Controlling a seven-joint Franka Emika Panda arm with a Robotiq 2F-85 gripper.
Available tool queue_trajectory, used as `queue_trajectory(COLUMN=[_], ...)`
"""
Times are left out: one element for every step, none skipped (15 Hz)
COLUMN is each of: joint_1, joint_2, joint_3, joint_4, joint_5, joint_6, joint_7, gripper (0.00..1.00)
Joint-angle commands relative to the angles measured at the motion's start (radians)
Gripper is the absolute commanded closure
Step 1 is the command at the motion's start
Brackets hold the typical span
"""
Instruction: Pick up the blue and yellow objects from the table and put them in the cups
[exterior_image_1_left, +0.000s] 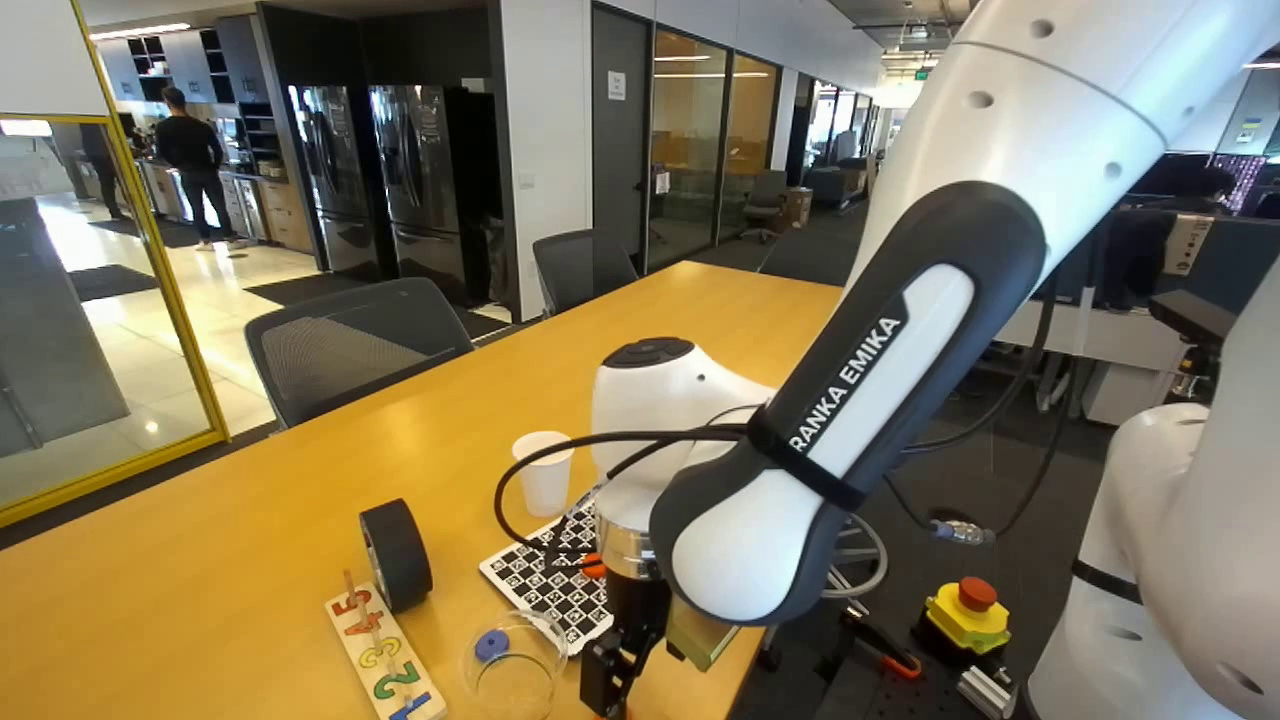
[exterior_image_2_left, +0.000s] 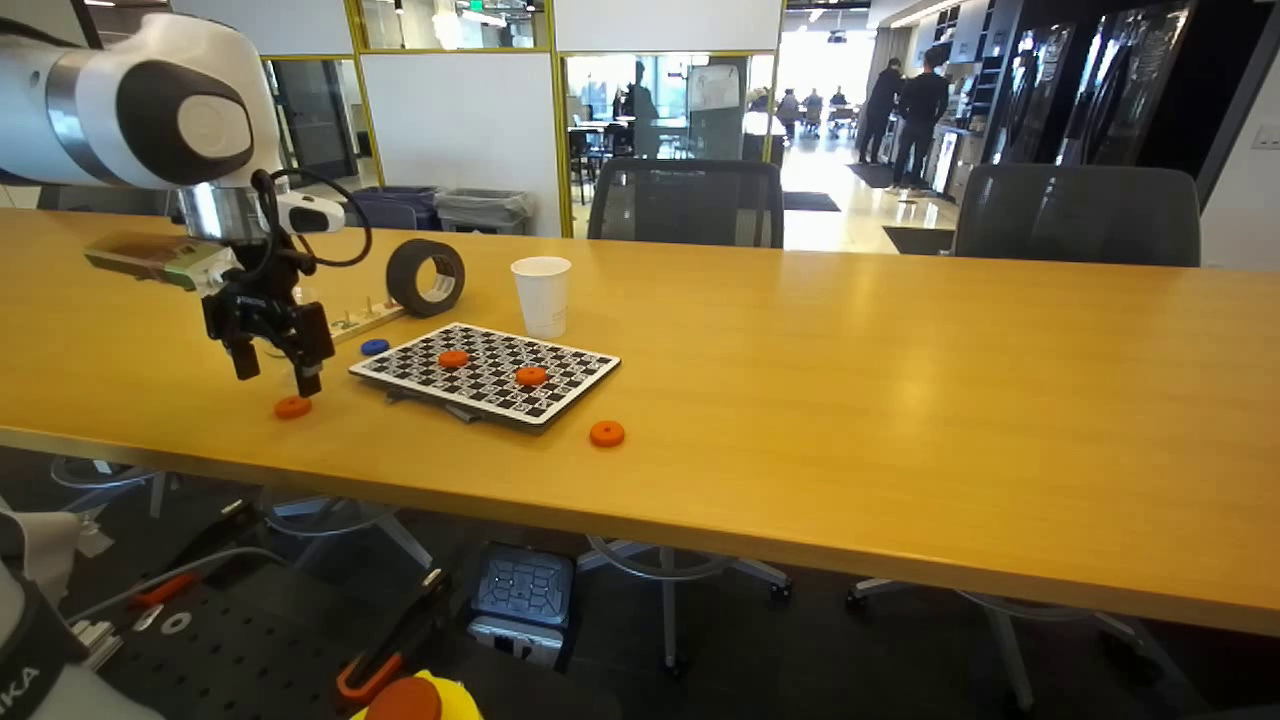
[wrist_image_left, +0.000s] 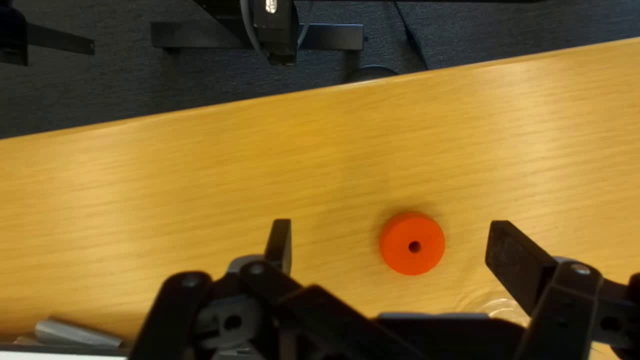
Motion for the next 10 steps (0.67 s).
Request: queue_trajectory(joint_1=[0.017,0.020,0.024,0.029,0.033,0.039,0.046,0.053,0.059,0.067], joint_2=[0.081,0.097,0.109,0.120,0.128,0.133,0.139,0.143,0.143,0.143], joint_3=[-0.030,-0.035,-0.040,-0.045,-0.049,-0.053,-0.057,-0.063,-0.070,-0.077], joint_4=[0.000,0.000,0.000,0.001,0.001,0.001,0.001,0.002,0.002,0.002], joint_5=[-0.044,-0.049,-0.051,-0.057,-0.060,-0.066,-0.076,-0.092,-0.117,-0.144], joint_6=[0.100,0.121,0.137,0.154,0.167,0.181,0.194,0.205,0.208,0.208], joint_7=[0.031,0.033,0.032,0.037,0.039,0.044,0.053,0.066,0.082,0.102], gripper=[0.00,0.00,0.00,0.00,0.00,0.00,0.00,0.00,0.00,0.00])
